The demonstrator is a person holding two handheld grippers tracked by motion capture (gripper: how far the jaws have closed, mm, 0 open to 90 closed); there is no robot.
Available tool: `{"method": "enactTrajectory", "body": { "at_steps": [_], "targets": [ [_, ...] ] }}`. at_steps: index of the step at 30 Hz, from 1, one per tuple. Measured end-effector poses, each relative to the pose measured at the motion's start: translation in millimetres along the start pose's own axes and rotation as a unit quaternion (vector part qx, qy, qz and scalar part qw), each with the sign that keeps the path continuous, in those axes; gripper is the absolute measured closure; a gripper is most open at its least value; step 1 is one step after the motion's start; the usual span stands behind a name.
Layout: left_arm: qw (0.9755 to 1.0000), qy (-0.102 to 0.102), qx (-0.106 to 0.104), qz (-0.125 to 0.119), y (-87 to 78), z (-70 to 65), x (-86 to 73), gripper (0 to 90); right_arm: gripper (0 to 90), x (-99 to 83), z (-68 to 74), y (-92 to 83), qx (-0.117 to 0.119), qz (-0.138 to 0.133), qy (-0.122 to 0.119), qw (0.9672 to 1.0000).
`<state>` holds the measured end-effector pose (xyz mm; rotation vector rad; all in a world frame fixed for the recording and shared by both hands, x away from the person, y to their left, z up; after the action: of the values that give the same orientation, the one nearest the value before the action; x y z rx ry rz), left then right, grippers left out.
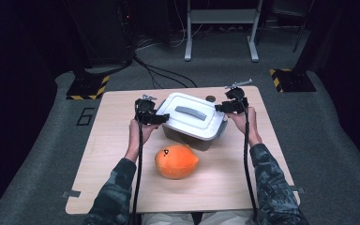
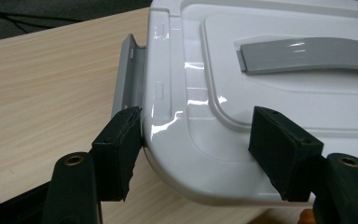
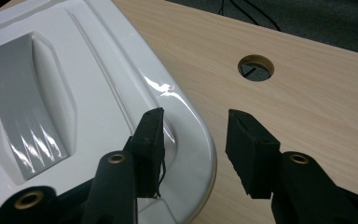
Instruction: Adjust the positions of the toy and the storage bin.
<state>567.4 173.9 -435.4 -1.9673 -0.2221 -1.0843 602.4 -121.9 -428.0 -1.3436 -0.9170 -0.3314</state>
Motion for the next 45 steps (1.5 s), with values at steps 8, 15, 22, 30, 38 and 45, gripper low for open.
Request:
{"method": "enactTrajectory", "body": {
  "at_steps": [8, 15, 22, 30, 38, 45],
  "targets": [
    [0.9999, -0.001, -0.009, -0.006, 11.1, 2.1, 8.1, 34.8, 60.4, -5.7, -8.6, -4.2, -0.013, -0.009, 0.016, 0.9997],
    [1.0, 0.006, 0.002, -0.003, 21.4, 7.0, 19.2, 35.9, 60.6, -9.8, -9.0, -8.0, -0.021, -0.011, 0.024, 0.9994],
    [0.9999, 0.008, 0.014, -0.005, 36.7, 8.4, 33.1, 36.8, 59.9, -18.3, -7.4, -17.5, -0.04, -0.013, 0.031, 0.9986],
    [0.9997, -0.023, 0.004, -0.006, 35.1, 11.2, 36.0, 26.5, 48.2, -18.8, -4.3, -22.9, -0.039, -0.008, 0.028, 0.9988],
    [0.9992, -0.028, -0.027, 0.002, 9.5, -5.5, 23.8, 20.2, 43.8, -9.8, -10.2, -18.6, -0.023, -0.014, 0.026, 0.9993],
    [0.9981, -0.019, -0.049, 0.03, 15.0, -14.0, 11.2, 25.0, 46.8, -11.3, -11.8, -7.4, -0.009, 0.003, 0.039, 0.9992]
  ]
}}
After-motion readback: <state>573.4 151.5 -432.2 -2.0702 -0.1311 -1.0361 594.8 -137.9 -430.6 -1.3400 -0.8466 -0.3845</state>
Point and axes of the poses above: each handheld gripper's, and its own axes: y roughly forward along the jaws, x roughly out of its top, z roughly to its left, the point moved 5 cm from there along y, roughly forward along the jaws, and after that the axes turned 13 degrees about -x, right-handed, at the moved point
